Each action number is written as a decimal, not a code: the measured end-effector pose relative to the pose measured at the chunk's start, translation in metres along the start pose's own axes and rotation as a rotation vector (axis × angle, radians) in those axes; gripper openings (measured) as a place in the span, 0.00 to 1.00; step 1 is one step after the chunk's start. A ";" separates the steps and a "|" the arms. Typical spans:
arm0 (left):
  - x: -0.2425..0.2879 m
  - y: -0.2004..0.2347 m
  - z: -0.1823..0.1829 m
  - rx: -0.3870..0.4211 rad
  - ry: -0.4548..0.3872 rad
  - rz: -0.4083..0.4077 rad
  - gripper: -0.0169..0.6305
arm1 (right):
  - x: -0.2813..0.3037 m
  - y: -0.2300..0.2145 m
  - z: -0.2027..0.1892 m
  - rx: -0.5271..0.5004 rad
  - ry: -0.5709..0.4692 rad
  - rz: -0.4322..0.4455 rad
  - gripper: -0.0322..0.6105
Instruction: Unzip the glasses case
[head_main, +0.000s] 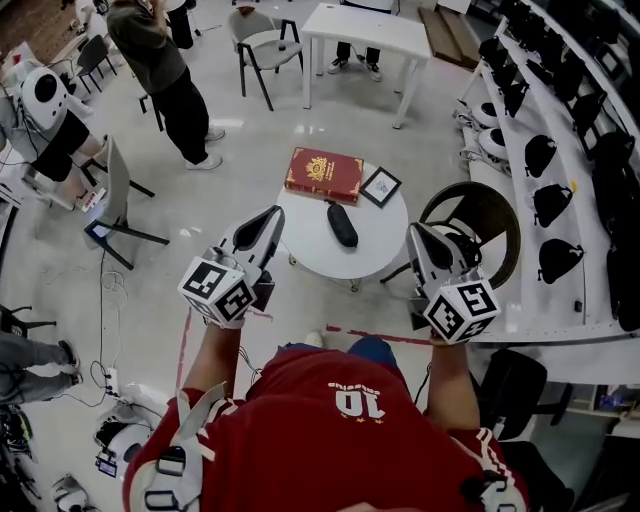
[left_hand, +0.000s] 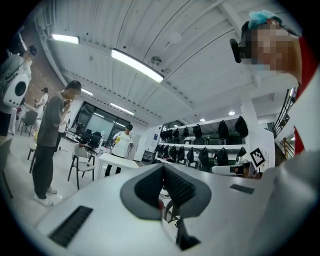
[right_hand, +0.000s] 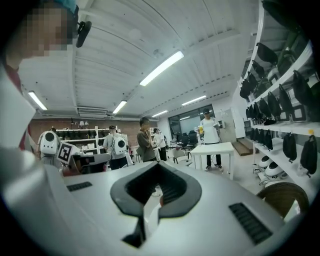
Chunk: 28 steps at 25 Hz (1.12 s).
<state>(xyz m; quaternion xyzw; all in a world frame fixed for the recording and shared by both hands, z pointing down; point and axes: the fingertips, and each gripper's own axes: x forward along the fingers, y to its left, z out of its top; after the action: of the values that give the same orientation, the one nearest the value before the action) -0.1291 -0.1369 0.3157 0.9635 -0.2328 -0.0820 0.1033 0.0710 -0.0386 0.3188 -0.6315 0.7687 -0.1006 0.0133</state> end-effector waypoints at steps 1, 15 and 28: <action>0.001 0.002 -0.001 0.001 0.002 0.001 0.04 | 0.002 -0.002 -0.001 0.002 0.002 -0.004 0.07; 0.026 0.018 -0.003 0.058 0.016 0.075 0.04 | 0.063 -0.033 -0.002 -0.076 0.010 0.059 0.07; 0.061 0.028 -0.008 0.061 0.032 0.081 0.04 | 0.103 -0.032 -0.024 -0.105 0.095 0.256 0.26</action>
<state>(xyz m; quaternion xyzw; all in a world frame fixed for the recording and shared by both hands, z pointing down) -0.0857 -0.1885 0.3234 0.9572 -0.2725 -0.0553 0.0807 0.0779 -0.1415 0.3586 -0.5228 0.8468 -0.0875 -0.0435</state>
